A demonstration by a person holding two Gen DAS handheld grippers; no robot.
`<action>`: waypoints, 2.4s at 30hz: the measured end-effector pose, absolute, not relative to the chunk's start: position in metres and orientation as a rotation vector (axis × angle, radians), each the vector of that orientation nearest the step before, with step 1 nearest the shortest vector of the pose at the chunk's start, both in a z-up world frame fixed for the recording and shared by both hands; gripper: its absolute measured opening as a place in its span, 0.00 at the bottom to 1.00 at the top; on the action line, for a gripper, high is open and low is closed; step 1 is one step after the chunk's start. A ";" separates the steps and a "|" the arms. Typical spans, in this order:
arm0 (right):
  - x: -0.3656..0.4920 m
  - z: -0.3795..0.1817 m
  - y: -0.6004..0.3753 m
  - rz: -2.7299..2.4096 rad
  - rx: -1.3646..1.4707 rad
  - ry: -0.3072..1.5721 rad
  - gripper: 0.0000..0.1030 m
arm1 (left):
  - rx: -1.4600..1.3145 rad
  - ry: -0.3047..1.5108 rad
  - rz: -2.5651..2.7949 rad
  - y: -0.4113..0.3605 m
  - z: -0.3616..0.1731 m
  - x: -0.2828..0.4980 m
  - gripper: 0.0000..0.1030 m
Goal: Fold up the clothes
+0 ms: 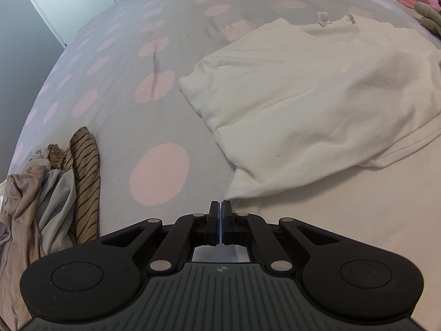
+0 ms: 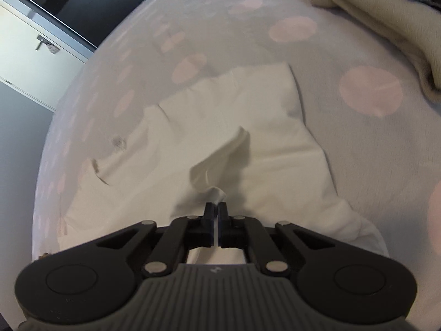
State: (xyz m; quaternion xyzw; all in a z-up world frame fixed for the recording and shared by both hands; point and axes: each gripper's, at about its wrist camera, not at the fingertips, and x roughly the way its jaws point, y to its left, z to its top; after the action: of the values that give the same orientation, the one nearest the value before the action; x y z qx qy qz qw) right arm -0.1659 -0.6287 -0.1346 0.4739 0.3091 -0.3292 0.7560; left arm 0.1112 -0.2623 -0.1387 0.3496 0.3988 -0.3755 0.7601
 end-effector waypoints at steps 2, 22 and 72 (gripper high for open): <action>-0.168 -0.120 -0.627 -0.732 1.015 0.660 0.02 | 0.761 0.863 -0.830 -0.263 -0.136 0.109 0.00; -0.212 -0.133 -0.616 -0.887 0.987 1.026 0.11 | 0.759 0.933 -0.781 -0.243 -0.123 0.118 0.00; -0.171 -0.138 -0.693 -0.983 0.904 0.735 0.00 | 0.743 0.995 -0.803 -0.277 -0.143 0.113 0.03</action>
State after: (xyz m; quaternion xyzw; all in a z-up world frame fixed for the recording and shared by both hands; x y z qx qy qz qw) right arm -0.1712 -0.6933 -0.1378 0.4096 0.3331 -0.4451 0.7233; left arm 0.1133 -0.2770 -0.1434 0.3387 0.4533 -0.3660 0.7388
